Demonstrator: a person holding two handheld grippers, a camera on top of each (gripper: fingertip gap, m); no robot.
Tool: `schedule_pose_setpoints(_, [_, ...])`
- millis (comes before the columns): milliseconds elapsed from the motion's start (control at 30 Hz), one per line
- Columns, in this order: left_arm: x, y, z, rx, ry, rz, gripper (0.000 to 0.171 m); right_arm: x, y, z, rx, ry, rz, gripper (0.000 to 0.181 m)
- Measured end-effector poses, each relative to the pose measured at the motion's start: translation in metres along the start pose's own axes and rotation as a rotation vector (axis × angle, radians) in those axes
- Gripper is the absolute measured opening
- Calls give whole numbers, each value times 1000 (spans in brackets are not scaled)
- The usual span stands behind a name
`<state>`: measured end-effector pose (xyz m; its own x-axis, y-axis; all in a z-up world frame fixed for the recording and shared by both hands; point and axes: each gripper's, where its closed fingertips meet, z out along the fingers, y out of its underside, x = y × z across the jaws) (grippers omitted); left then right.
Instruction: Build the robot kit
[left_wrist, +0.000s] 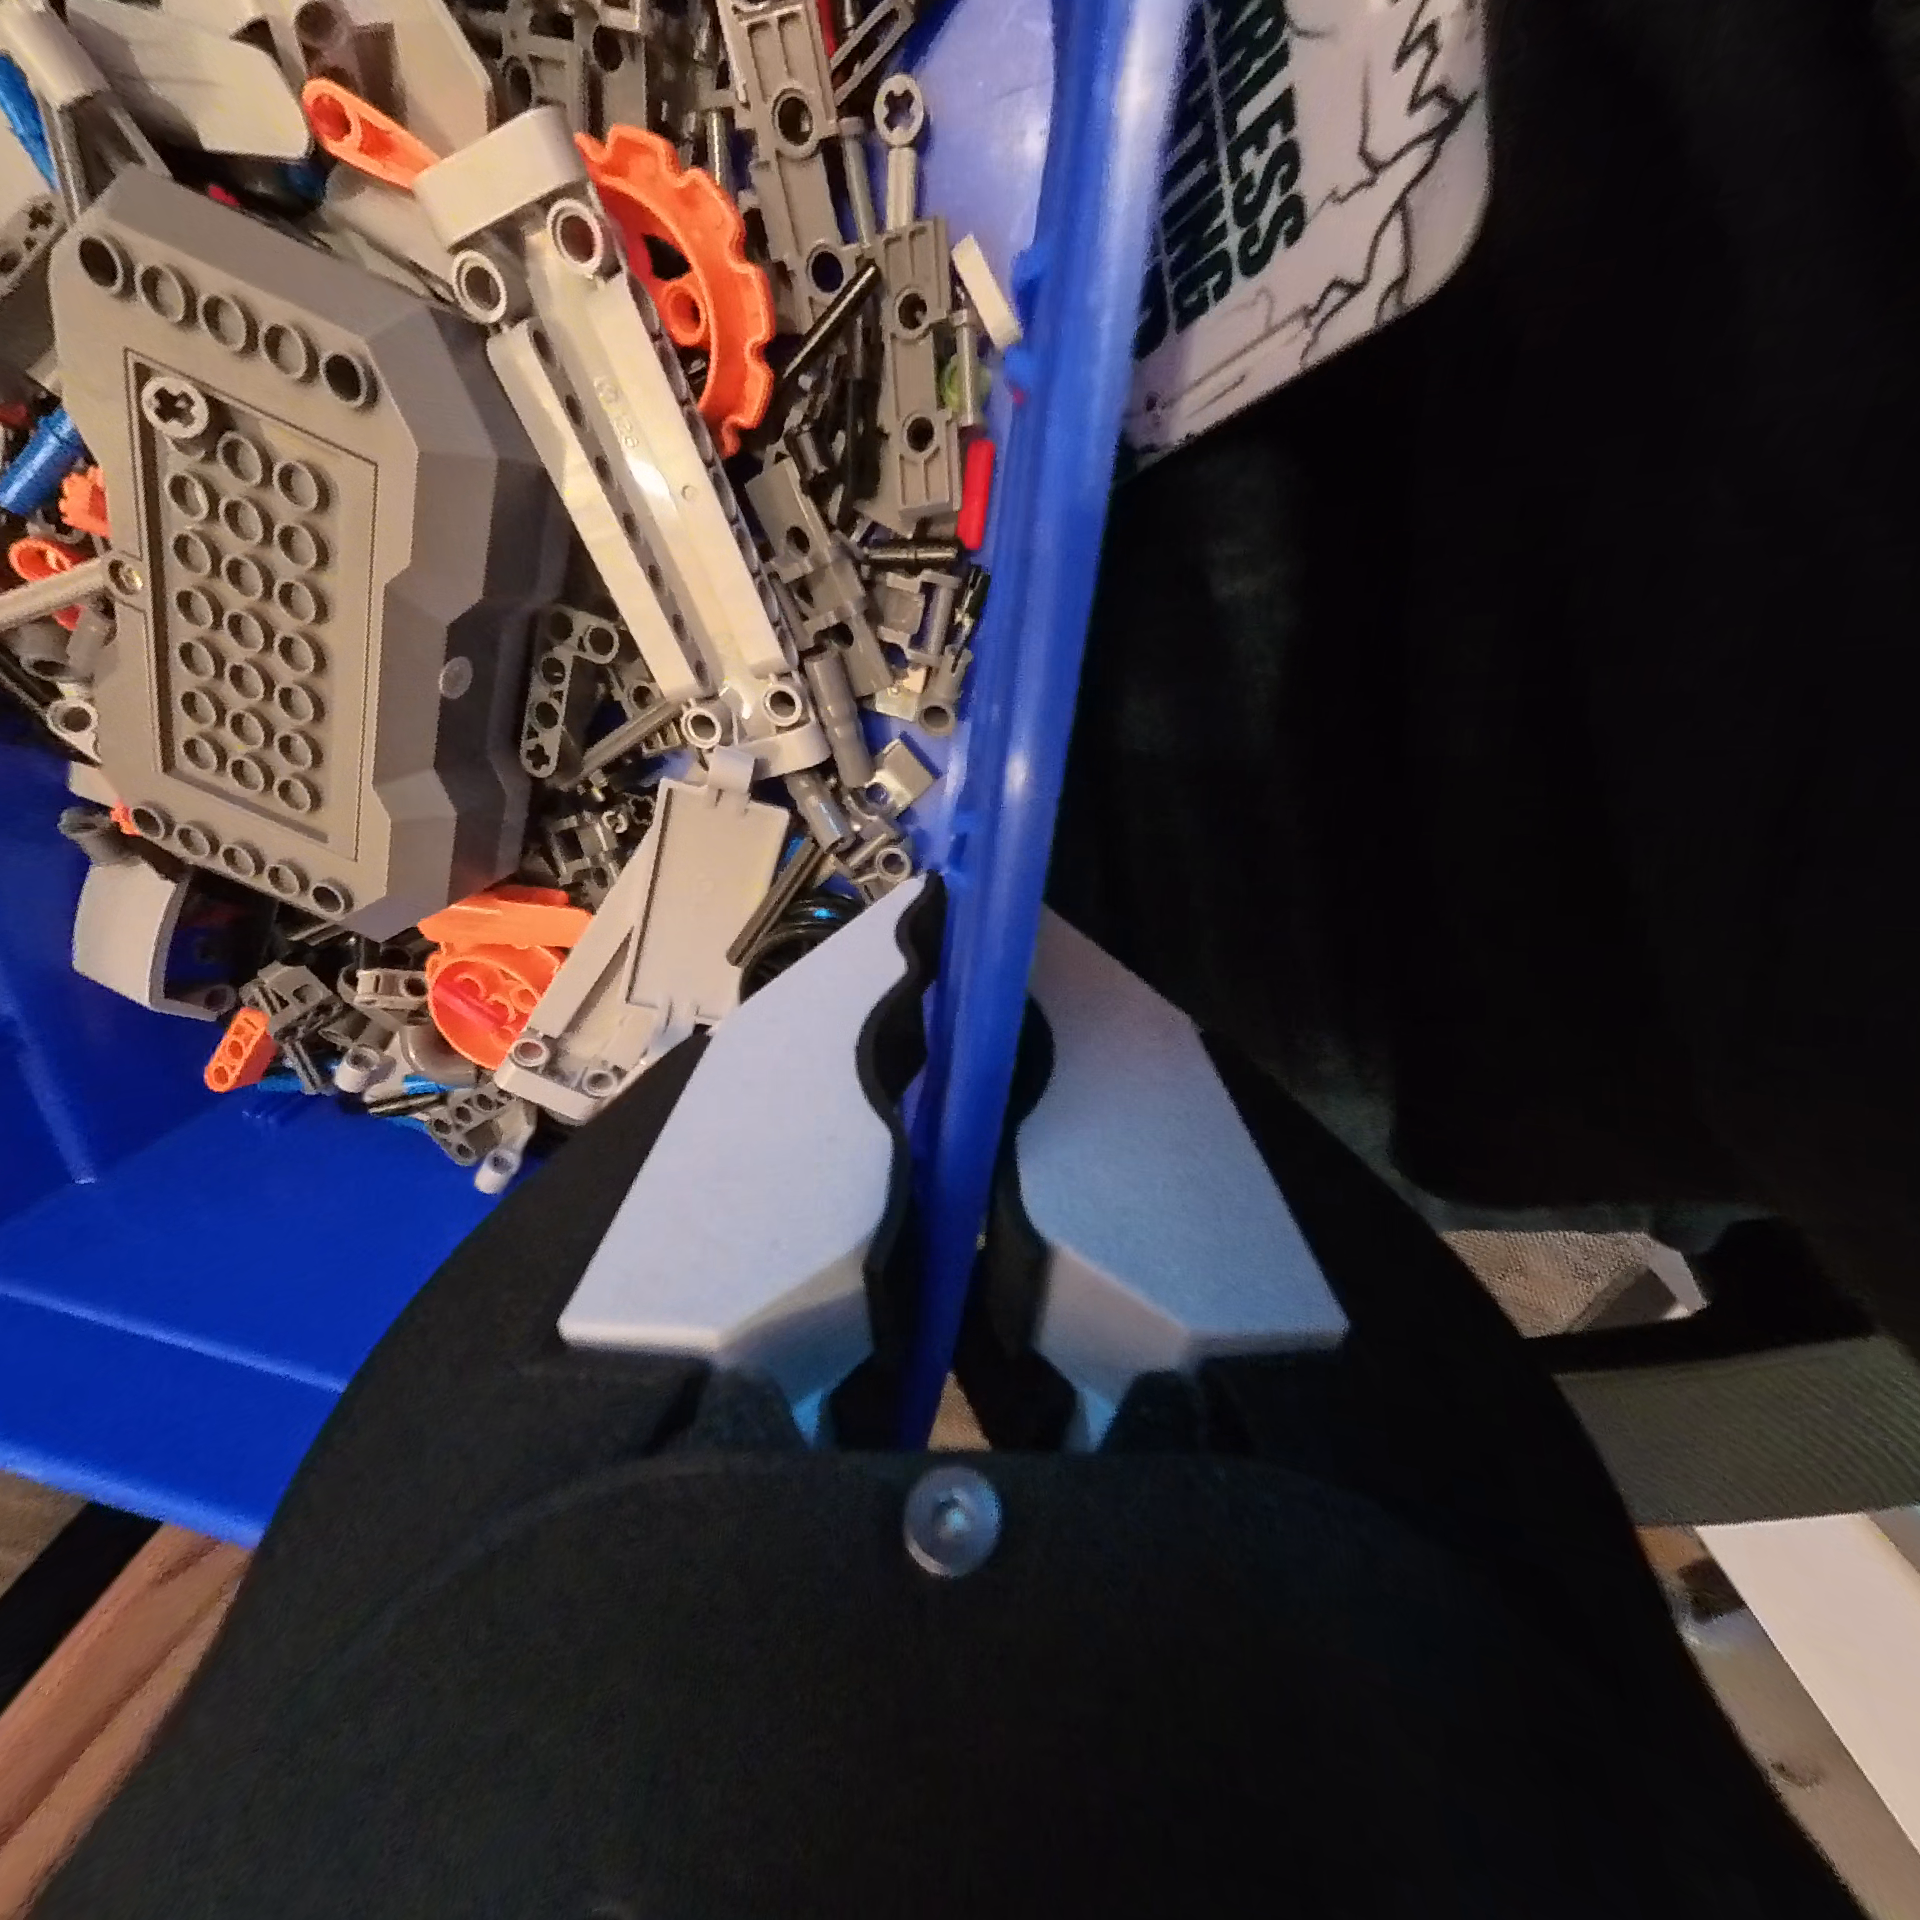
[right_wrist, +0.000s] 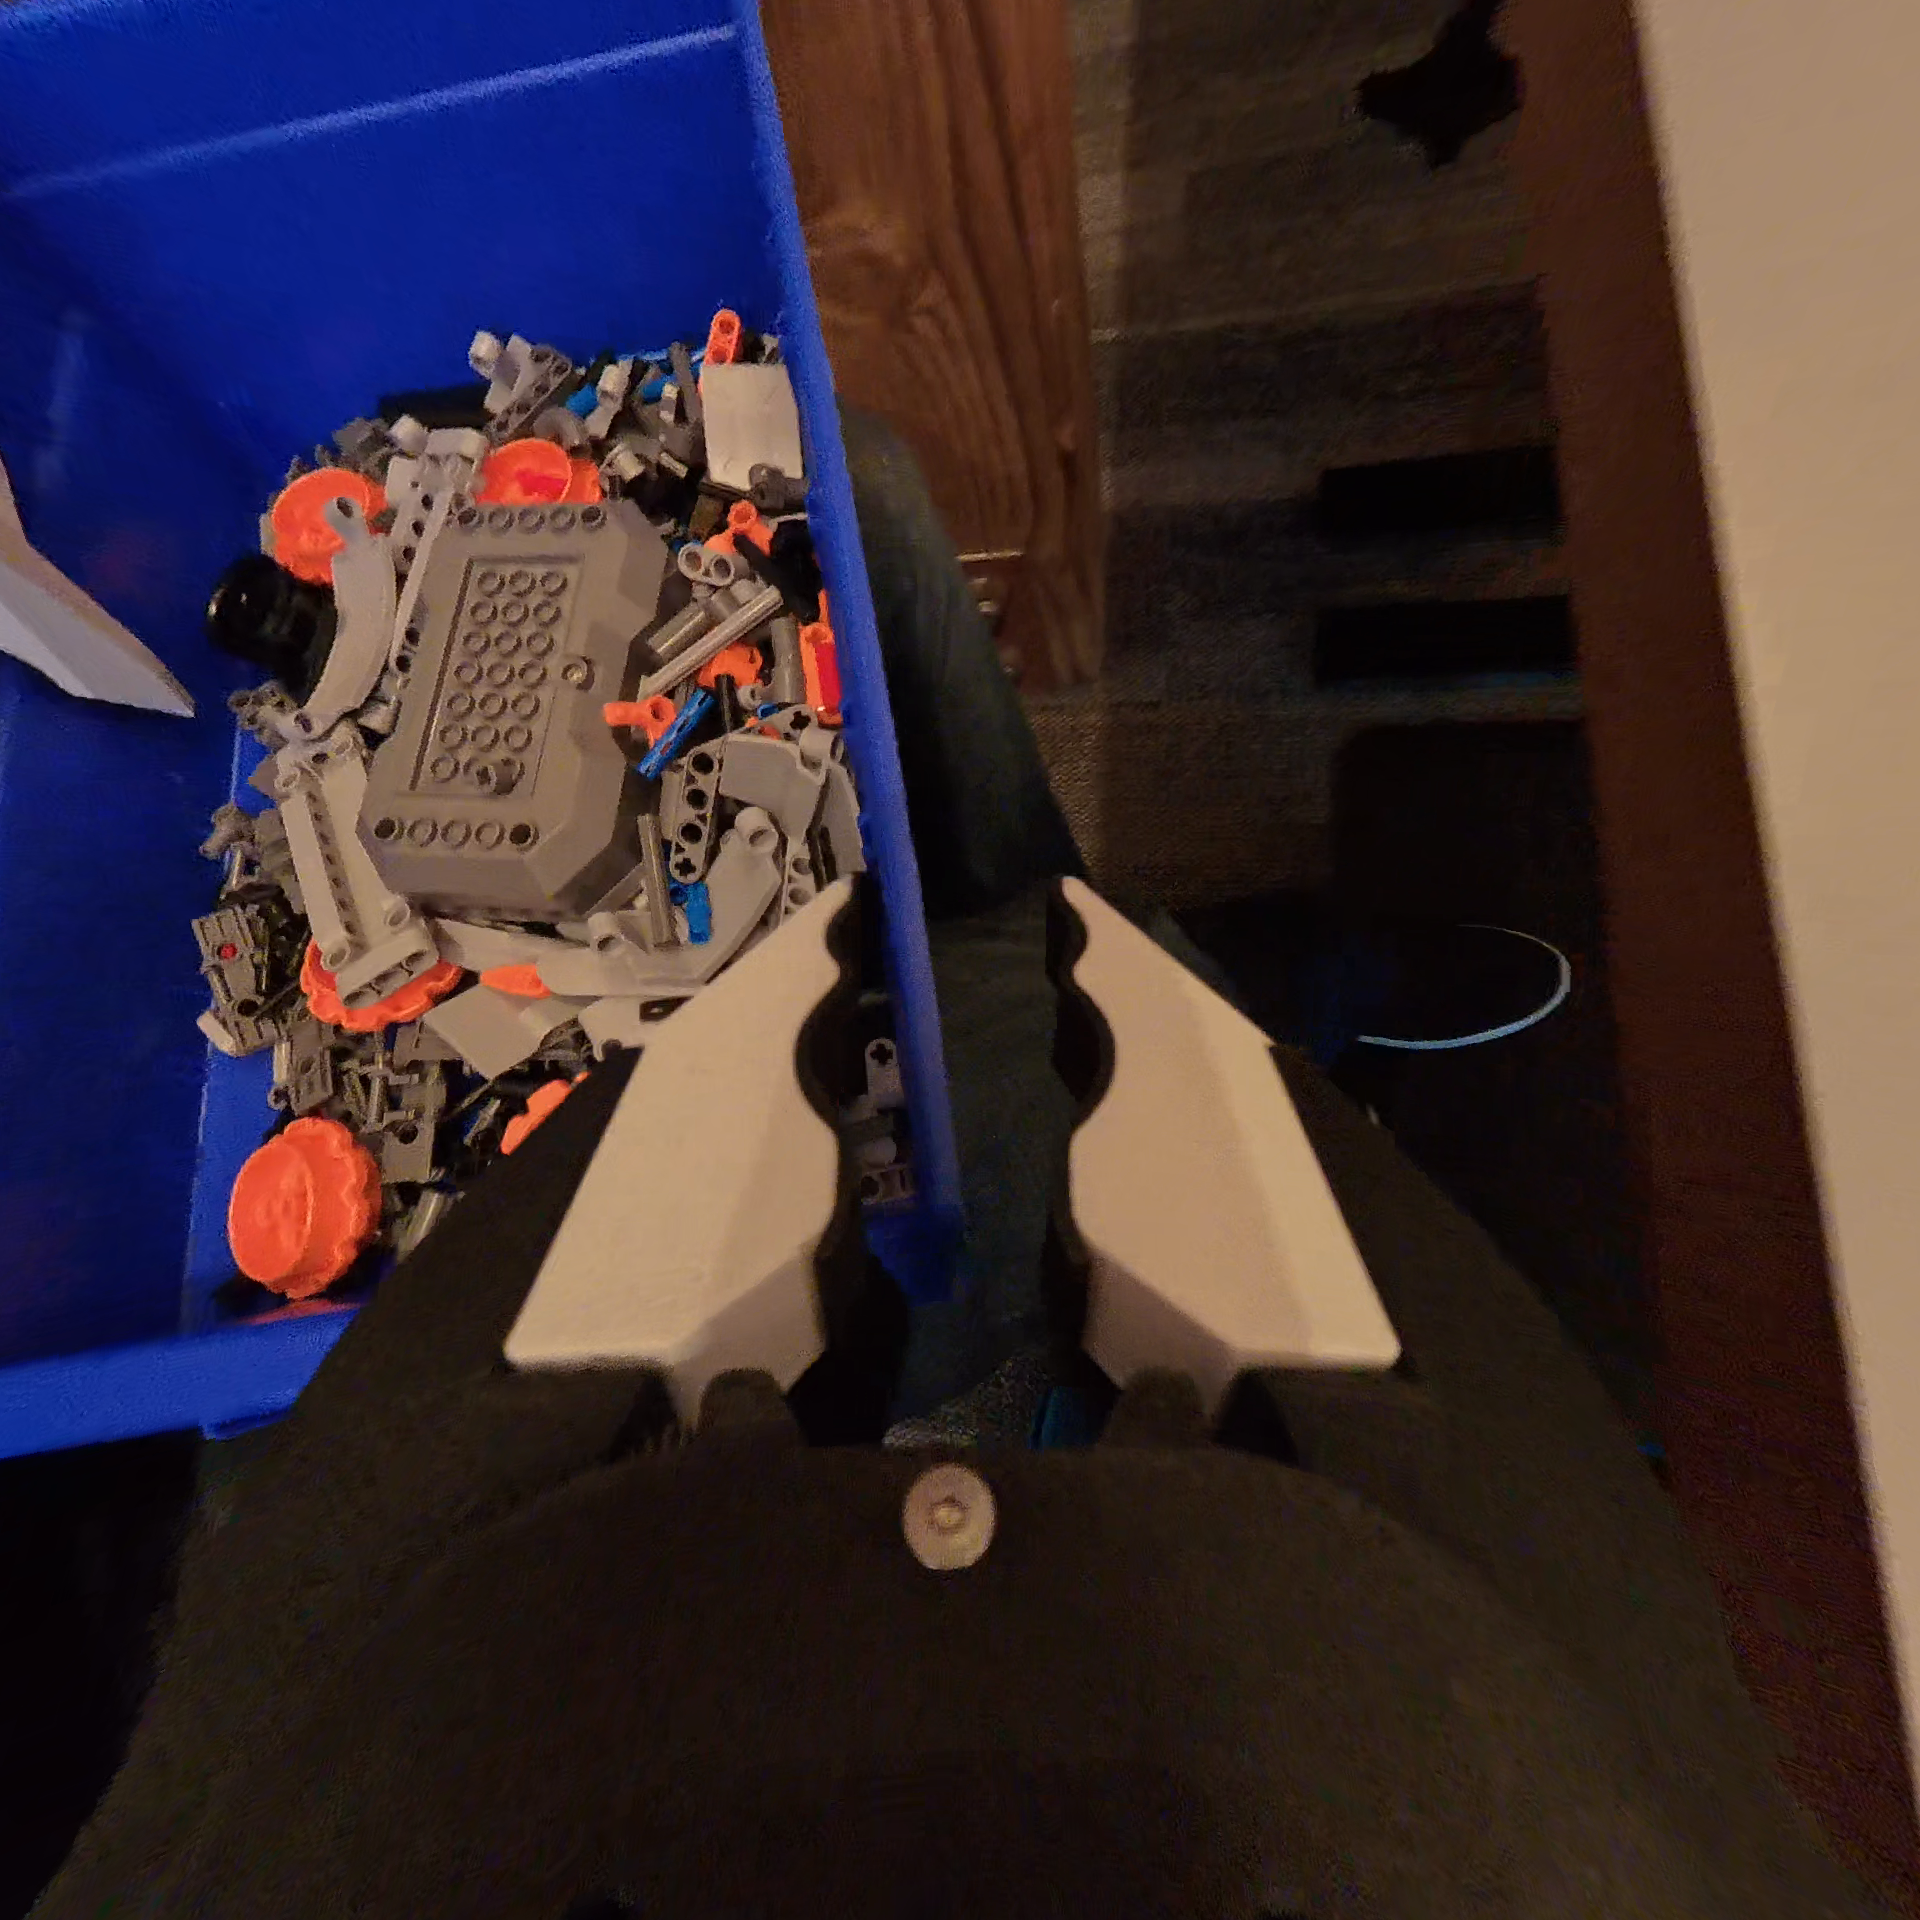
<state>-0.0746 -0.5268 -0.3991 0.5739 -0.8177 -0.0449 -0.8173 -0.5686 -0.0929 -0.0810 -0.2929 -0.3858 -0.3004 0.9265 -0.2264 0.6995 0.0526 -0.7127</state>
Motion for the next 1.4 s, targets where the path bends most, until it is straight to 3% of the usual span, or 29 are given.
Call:
schedule_pose_setpoints(67, [3,-1,-2,3,-7,2,0,-17,0,6,4,-99,-7,4])
schedule_pose_setpoints(300, [8,1,-16,18,-41,-9,0,-32,-19,-5,83,-120,14,3])
schedule_pose_setpoints(567, [-26,-16,-94,22,-158,42,0,-29,-91,-88,160,-6,-59,3])
schedule_pose_setpoints(733, [-94,-38,-132,-20,-186,148,0,19,-120,-143,211,97,-13,3])
schedule_pose_setpoints(900, [-195,-57,-126,-61,-163,252,1,100,-114,-170,237,219,91,2])
schedule_pose_setpoints(1133, [-312,-83,-94,-89,-103,401,2,206,-90,-174,230,311,214,3])
schedule_pose_setpoints(1400, [-389,-78,-66,-78,-79,446,10,259,-83,-157,170,347,263,2])
